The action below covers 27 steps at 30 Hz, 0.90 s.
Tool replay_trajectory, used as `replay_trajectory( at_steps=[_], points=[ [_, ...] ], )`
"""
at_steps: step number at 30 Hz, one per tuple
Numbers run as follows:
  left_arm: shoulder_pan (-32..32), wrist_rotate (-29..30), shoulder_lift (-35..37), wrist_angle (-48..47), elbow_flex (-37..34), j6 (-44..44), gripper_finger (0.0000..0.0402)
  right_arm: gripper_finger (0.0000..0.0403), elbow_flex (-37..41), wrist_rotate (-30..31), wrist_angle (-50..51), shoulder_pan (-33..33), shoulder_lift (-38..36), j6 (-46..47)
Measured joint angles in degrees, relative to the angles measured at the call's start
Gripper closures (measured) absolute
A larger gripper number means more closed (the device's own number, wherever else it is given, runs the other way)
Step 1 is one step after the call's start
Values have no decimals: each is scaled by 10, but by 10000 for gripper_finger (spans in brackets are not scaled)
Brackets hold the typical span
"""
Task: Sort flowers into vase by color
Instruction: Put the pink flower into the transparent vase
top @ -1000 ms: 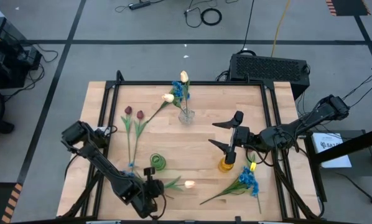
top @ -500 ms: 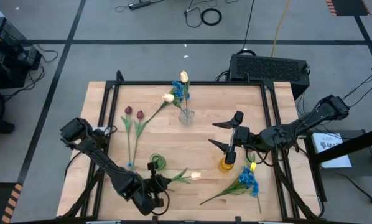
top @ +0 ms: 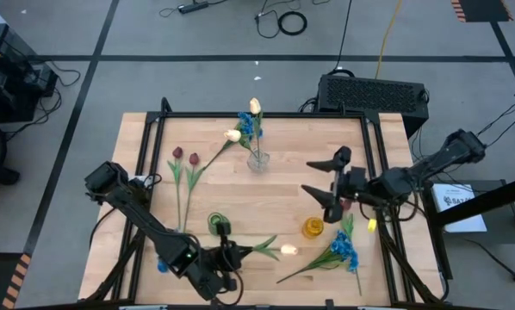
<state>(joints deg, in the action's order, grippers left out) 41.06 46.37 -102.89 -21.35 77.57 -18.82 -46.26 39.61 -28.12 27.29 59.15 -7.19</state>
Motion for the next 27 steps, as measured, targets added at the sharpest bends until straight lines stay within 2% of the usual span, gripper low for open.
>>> replay_trajectory(
  at_steps=[2,8,16,21,27],
  points=[
    [0,12,0,5,16,27,380,122,0,3,30,10,-13,0],
    [-2,44,6,54,59,122,380,122,0,70,100,28,-32,4],
    [-13,67,83,109,64,227,380,122,4,69,152,23,-17,37],
    [-29,21,139,157,64,295,380,122,8,55,148,12,14,40],
    [-67,-89,180,238,64,348,380,122,8,-63,27,-5,67,20]
  ],
)
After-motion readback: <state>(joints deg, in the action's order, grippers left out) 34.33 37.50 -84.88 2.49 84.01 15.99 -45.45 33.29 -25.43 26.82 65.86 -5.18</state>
